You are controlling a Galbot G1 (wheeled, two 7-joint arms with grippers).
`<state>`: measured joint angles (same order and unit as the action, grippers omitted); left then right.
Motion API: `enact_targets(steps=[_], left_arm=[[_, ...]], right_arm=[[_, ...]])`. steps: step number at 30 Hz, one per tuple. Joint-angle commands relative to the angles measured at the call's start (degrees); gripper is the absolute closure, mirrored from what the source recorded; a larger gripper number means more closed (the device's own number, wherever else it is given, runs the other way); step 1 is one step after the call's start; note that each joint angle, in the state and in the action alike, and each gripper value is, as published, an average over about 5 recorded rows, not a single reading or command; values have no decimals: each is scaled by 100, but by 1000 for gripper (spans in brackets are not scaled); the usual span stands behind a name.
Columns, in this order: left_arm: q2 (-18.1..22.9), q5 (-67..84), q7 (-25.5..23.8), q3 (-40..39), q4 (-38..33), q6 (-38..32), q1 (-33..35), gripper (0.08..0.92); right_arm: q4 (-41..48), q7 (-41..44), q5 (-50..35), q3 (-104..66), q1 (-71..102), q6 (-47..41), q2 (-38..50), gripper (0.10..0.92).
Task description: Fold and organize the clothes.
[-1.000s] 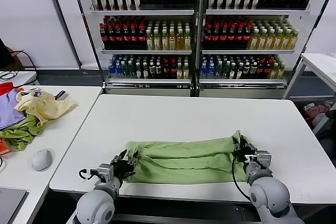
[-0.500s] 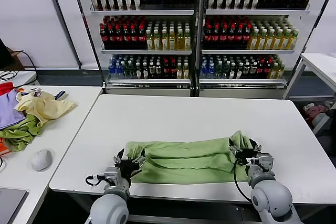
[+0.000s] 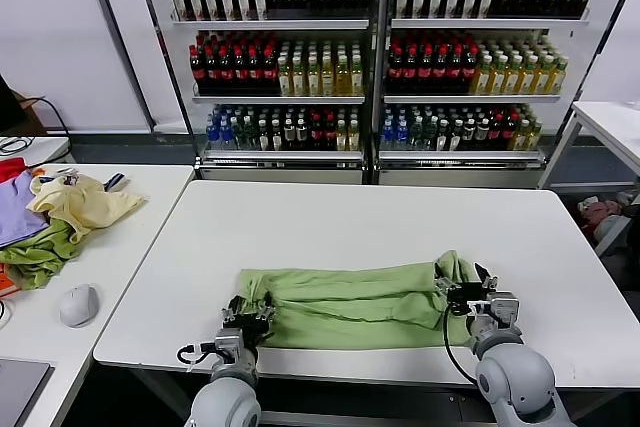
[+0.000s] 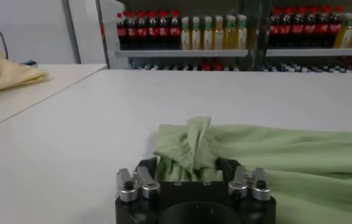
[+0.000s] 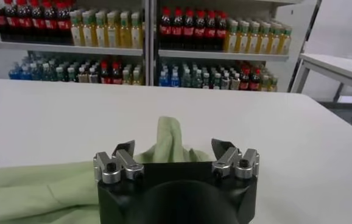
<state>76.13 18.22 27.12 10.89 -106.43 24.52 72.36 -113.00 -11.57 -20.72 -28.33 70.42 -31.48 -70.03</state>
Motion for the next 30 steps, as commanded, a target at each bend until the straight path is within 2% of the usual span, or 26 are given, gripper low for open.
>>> enact_targets(steps=[1, 6, 13, 16, 19, 24, 30], left_arm=[[29, 112, 34, 103, 216, 4, -4, 440], [-294, 397, -67, 485, 143, -35, -60, 588], [-1198, 885, -264, 1421, -128, -59, -187, 787], [-1529, 1361, -316, 1859, -321, -32, -217, 849], [-1703, 2108, -358, 2211, -659, 36, -201, 865], [-1585, 3200, -424, 2211, -1542, 62, -107, 865], [-869, 4070, -390, 1280, -2169, 96, -323, 865]], right_arm=[[9, 2, 14, 8, 1, 9, -7, 203], [-15, 9, 11, -5, 6, 30, 3, 203], [-48, 31, 5, -14, -14, 57, 34, 203], [-65, 38, 7, 2, -26, 61, 32, 203], [-84, 44, 10, 19, -35, 63, 28, 203], [-108, 48, 22, 28, -33, 62, 31, 203], [-139, 50, 47, 16, 2, 60, 49, 203]])
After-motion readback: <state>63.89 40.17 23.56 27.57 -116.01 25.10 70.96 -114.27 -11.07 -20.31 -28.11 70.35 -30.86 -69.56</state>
